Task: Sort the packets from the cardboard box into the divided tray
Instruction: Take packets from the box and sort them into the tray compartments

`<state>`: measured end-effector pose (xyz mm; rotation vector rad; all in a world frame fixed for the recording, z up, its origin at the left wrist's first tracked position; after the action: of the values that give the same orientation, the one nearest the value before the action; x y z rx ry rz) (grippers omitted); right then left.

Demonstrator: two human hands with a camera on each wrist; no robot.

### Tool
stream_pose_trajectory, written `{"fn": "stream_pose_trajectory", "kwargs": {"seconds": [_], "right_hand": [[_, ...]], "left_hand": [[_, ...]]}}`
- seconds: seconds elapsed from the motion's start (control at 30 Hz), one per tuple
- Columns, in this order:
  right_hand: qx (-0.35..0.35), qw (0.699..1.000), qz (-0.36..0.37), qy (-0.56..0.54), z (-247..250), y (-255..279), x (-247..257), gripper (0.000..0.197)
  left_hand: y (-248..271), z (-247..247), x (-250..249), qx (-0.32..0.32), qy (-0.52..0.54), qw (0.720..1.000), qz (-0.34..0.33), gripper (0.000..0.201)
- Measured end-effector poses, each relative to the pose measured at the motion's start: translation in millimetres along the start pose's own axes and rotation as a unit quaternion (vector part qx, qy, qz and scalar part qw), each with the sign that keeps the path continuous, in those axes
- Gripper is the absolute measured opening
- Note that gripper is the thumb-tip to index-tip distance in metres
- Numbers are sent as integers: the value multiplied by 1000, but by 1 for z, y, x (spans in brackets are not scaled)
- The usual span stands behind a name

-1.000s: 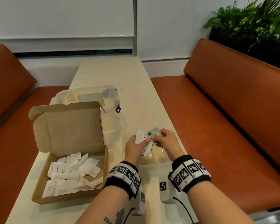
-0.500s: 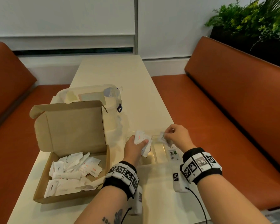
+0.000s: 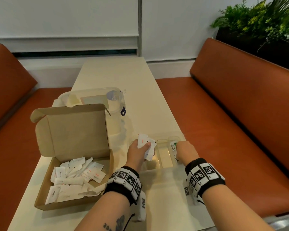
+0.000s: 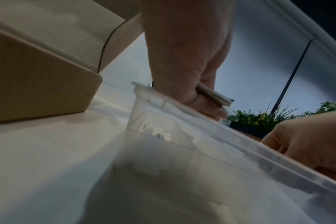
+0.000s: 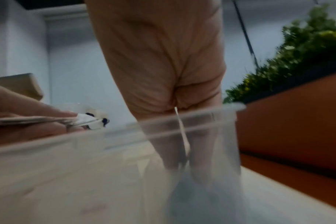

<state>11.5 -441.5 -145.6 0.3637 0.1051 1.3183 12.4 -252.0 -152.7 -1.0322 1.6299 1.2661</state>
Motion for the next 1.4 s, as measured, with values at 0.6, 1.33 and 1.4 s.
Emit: {"fn": "stream_pose_trajectory", "kwargs": {"seconds": [0.6,1.33,1.4], "right_hand": [[-83,962,162,-202,46,33,67,8],[15,951,239,-198,35,32,132,23],[31,952,227,-204,33,29,130,19]], "left_hand": [[7,5,4,16,90,996,22,28],[21,18,-4,93,17,996,7,45],[23,16,-4,100,19,995,7,50]]}}
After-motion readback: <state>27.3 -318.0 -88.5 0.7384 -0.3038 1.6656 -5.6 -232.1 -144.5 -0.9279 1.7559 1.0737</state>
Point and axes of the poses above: each hand's wrist, its own y-axis away from the middle knuckle, its own z-axis out of the back of the hand, x = y × z, the point moved 10 cm from there along -y, towards the middle knuckle, and after that the axes turned 5 degrees about x, right-handed, at the moved point
